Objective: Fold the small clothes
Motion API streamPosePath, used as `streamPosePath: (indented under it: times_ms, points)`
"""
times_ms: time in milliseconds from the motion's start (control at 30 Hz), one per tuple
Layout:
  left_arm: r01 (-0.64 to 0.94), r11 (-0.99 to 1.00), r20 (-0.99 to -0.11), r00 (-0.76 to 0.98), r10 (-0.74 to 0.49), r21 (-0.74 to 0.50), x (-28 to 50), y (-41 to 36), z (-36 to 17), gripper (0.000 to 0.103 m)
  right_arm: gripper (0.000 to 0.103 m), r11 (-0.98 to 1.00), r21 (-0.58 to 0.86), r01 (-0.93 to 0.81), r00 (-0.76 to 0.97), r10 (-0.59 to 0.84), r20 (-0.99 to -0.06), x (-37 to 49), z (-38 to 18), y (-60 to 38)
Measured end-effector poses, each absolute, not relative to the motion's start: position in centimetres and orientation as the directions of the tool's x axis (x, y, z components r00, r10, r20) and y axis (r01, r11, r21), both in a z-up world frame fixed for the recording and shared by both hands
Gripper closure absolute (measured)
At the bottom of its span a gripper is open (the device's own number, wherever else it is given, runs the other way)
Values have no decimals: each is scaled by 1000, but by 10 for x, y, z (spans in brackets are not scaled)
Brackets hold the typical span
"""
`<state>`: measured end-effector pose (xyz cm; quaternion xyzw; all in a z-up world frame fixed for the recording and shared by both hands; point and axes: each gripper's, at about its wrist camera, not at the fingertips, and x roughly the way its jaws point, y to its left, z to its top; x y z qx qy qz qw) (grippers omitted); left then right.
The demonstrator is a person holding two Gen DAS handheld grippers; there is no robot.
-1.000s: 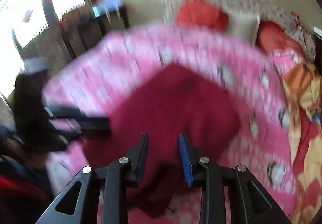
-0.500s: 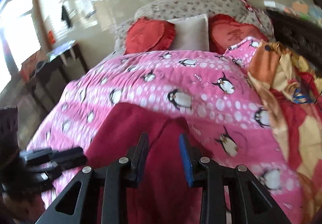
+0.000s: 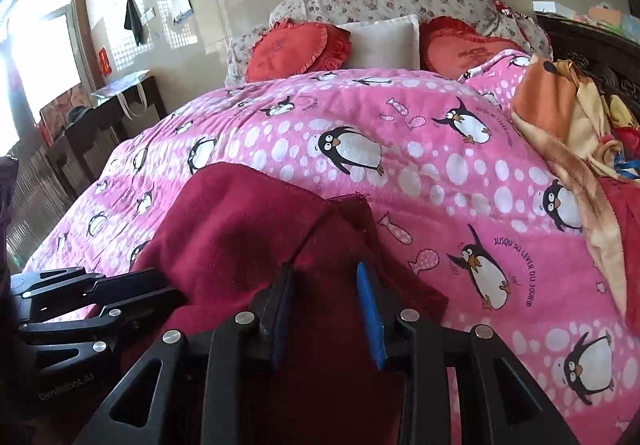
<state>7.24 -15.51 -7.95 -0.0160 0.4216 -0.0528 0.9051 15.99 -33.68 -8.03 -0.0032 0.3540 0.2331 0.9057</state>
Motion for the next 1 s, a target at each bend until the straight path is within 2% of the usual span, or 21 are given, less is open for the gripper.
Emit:
streamPosePath:
  times_ms: [400,533,567,600,633,667,700,733,833,900,1000]
  points:
    - [88,993,-758,641,-120,-83,72,-156,-80,78,72,891,150,-429,644,418,-641,158,-82,-336]
    - [152,957,-750,595,-289,-248,65,-126,-60,78,70,874,203,-441,592,453,-666,161,-72,-347]
    - [166,949,-737,600,-312,-267,60,-116,-55,78,67,875,236,-423,571,460,-680,161,-65,-356]
    - [171,951,-726,615,-307,-258,54,-105,-50,67,64,873,299,-386,565,480,-671,158,-57,-375]
    - [158,958,-722,631,-284,-239,49,-95,-49,40,61,878,321,-354,585,476,-656,153,-51,-389]
    - [127,965,-716,650,-254,-227,43,-82,-50,28,51,888,331,-318,615,459,-641,147,-46,-402]
    - [98,964,-704,665,-249,-248,37,-68,-53,21,36,900,349,-262,656,431,-619,137,-41,-421]
    - [77,953,-697,666,-267,-292,33,-56,-61,21,32,900,375,-222,679,419,-603,129,-40,-434]
    - [64,909,-711,600,-365,-413,32,-43,-84,21,29,845,502,-184,674,481,-561,110,-45,-455]
    - [59,847,-668,588,-456,-528,28,-41,-96,21,19,788,586,-187,660,543,-519,100,-55,-455]
    - [81,734,-587,545,-599,-674,28,-46,-105,21,13,696,688,-208,609,642,-466,93,-73,-436]
